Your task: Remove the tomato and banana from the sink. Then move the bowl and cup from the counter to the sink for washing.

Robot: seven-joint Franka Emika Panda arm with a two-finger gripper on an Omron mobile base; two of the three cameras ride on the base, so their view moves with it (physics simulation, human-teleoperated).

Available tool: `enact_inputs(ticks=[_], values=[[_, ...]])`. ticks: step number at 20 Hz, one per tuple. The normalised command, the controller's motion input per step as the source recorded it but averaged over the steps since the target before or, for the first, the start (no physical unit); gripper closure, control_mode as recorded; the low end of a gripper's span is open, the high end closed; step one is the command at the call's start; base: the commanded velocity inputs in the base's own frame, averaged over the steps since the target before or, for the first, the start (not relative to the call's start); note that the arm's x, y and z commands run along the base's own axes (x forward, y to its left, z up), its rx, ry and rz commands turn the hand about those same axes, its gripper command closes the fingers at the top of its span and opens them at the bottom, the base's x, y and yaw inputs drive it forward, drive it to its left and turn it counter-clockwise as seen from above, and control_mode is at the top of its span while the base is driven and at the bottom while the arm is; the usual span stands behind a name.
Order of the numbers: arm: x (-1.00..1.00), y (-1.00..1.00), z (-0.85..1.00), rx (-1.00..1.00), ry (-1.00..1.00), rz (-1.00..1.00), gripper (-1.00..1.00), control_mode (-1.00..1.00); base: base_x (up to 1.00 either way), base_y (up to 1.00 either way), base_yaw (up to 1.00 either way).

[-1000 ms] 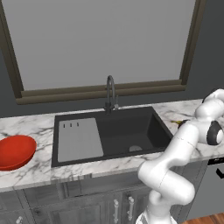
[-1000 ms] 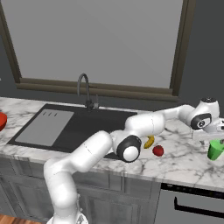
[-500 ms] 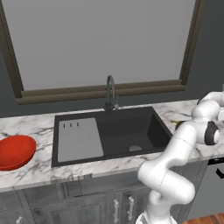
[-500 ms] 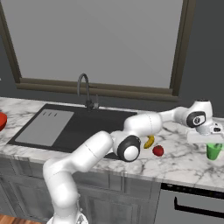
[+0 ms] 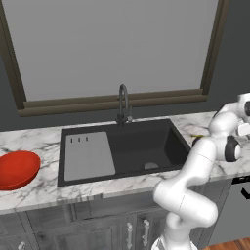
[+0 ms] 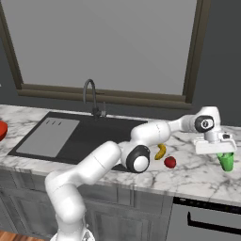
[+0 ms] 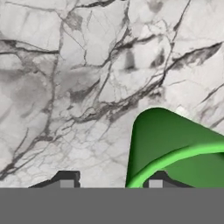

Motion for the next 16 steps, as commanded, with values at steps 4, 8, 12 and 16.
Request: enact_inputs(ticks=[4, 8, 12, 16], values=[[0.0, 0.0, -0.17, 0.0, 0.2, 0.0, 1.0, -1.0, 0.0, 0.0, 0.0], [-0.01, -0.06, -0.17, 0.02, 0.21, 0.0, 1.0, -1.0, 0.0, 0.0, 0.0], [-0.07, 0.0, -0.02, 0.12, 0.16, 0.0, 1.0, -1.0, 0.0, 0.0, 0.0], [-0.09, -0.01, 0.08, 0.15, 0.16, 0.0, 1.0, -1.0, 0.0, 0.0, 0.0]])
